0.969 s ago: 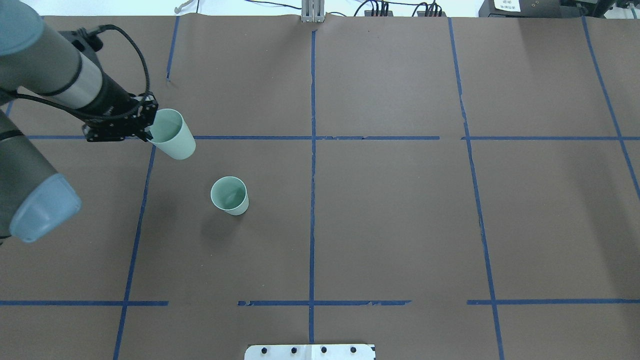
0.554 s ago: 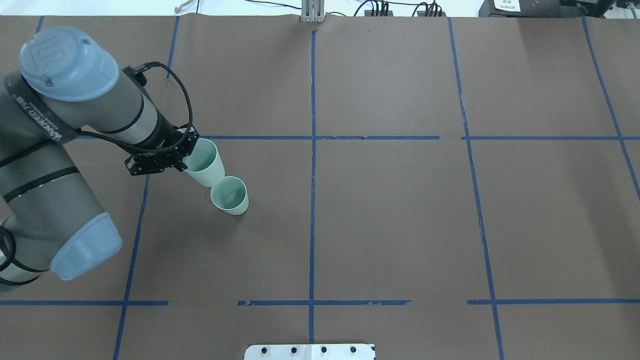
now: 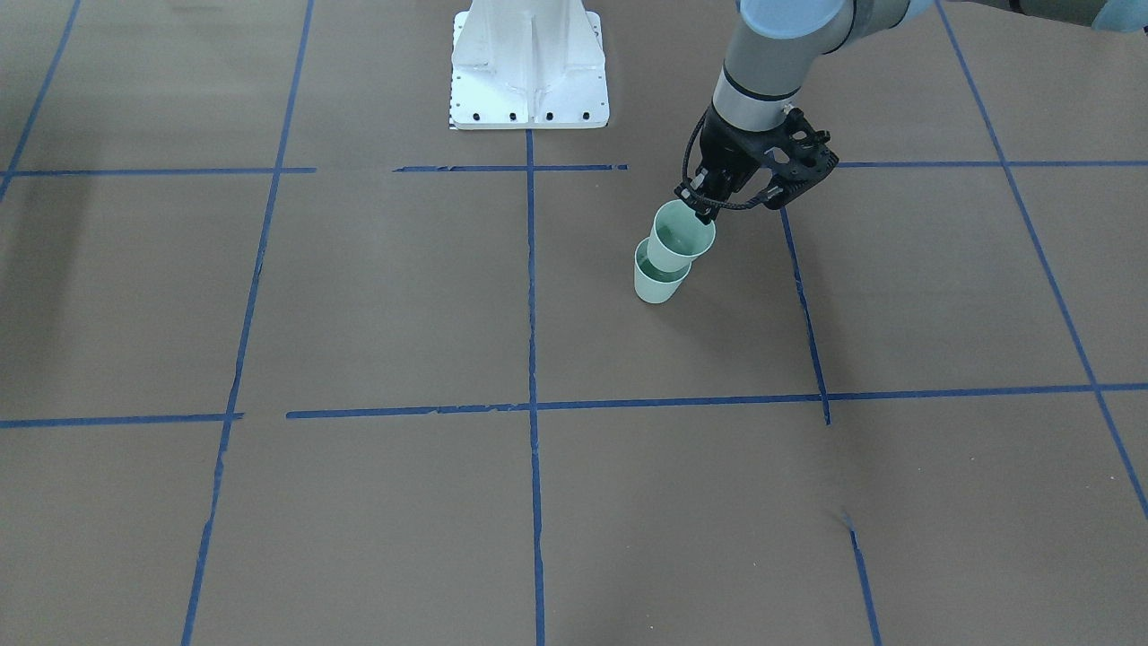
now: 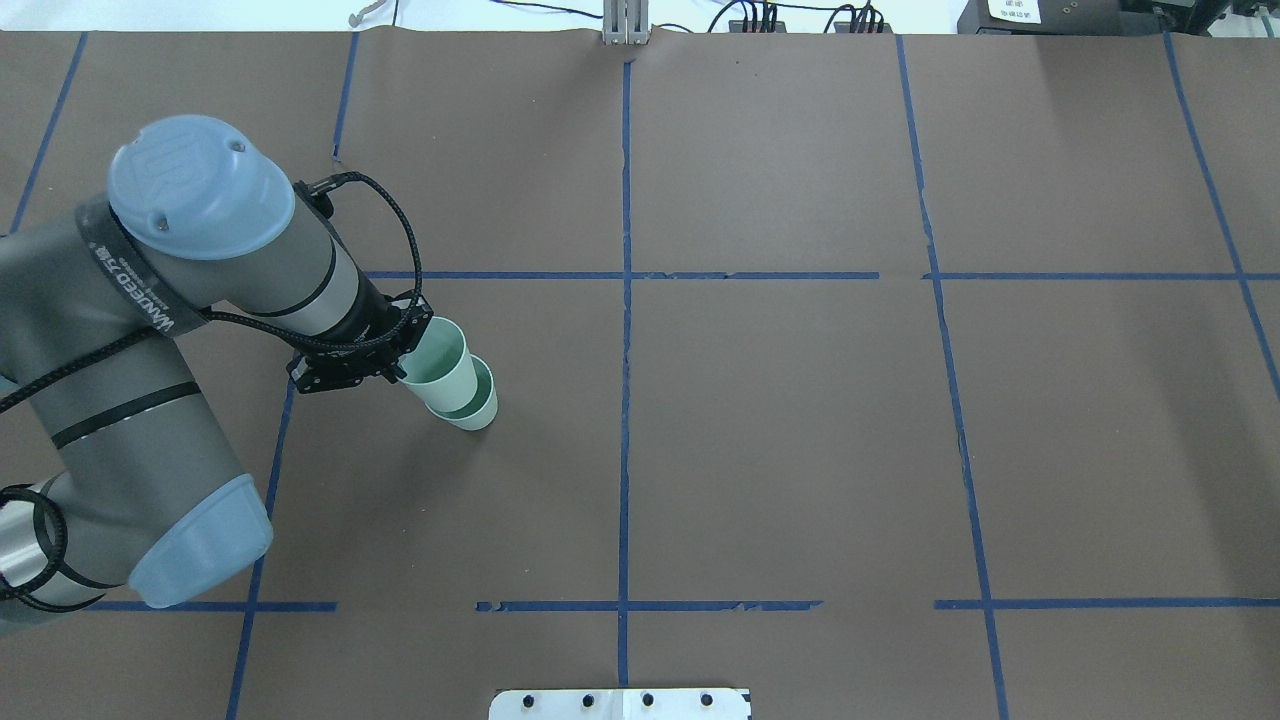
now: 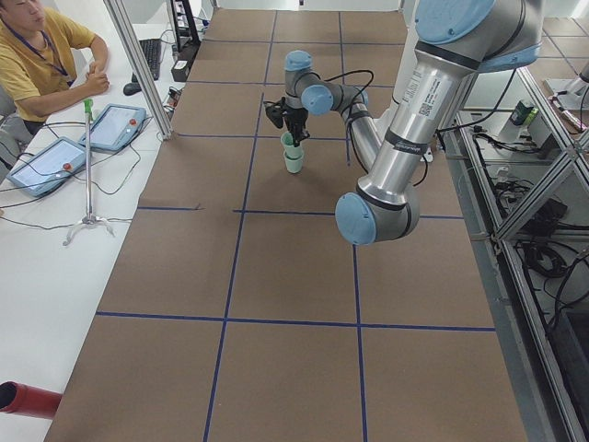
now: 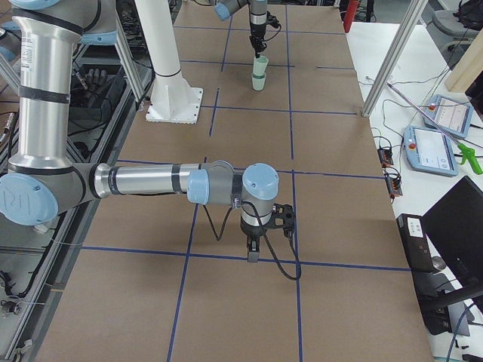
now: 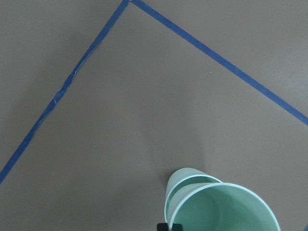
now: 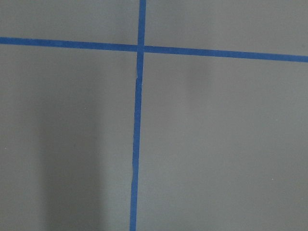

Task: Stack cups
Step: 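Lower the held cup into the standing green cup and open the left gripper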

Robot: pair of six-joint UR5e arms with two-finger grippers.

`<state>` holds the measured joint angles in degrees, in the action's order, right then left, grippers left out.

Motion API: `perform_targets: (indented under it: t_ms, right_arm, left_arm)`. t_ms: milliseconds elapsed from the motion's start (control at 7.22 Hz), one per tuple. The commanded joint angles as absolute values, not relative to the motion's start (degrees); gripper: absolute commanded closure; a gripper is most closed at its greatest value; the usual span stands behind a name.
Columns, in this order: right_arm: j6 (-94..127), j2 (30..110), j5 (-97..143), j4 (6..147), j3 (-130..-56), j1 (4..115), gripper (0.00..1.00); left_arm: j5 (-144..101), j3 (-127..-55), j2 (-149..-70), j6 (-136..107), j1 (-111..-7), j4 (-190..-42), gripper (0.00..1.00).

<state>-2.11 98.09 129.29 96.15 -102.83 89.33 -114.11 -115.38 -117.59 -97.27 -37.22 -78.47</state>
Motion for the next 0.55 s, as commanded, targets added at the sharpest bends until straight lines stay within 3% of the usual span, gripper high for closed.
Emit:
perform_targets:
  t_ms: [0,138,415]
  right_arm:
    - [-2.11,98.09,129.29,96.15,-102.83,89.38,0.0]
    - [-2.11,98.09,129.29,96.15,-102.83,89.3,0.0]
    - [-2.11,98.09,129.29,96.15,-102.83,89.38,0.0]
  left_arm:
    - [-114.0,-114.88,-117.86,-97.3,-36.65,-78.57,0.52]
    - [-114.08,-114.87,-118.04,-97.29,-36.65,-78.57,0.01]
    - [-114.69,-115.49,-118.13,-97.12,-37.09,-80.66,0.0]
